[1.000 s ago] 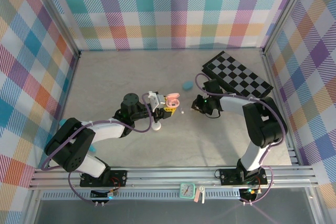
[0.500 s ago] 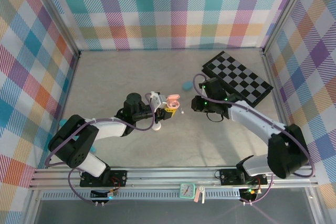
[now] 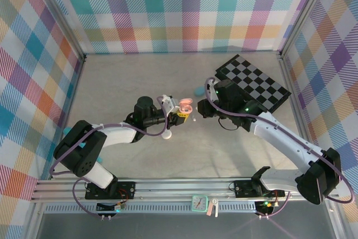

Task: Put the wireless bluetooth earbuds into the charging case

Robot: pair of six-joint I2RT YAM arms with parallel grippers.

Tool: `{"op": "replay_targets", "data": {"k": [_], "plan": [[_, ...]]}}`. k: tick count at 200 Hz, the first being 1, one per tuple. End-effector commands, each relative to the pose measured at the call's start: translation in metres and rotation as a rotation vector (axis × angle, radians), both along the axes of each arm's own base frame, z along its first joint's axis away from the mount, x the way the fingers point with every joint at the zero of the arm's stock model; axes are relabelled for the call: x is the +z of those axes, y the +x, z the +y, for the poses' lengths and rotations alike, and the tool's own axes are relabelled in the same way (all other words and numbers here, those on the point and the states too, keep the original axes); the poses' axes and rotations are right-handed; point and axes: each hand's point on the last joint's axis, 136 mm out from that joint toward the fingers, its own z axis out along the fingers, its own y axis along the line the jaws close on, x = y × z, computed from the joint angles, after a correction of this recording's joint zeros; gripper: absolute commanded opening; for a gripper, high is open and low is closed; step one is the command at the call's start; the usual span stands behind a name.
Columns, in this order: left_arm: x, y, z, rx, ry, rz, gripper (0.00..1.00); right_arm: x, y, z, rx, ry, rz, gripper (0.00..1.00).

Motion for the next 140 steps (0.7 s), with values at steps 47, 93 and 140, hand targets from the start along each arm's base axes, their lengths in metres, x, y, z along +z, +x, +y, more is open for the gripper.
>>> {"op": "replay_targets", "data": {"k": [47,93,140], "plan": [[0.013,-0.001,-0.01,-0.037,-0.012,-0.035,0.35,0.007,0.005,0.023,0.087,-0.026,-0.022,0.17],[0.016,-0.002,-0.012,-0.044,-0.016,-0.035,0.35,-0.003,0.007,0.025,0.095,-0.051,-0.01,0.17],[0.019,-0.003,-0.014,-0.052,-0.021,-0.041,0.35,-0.01,0.01,0.029,0.104,-0.061,0.001,0.17]]}}
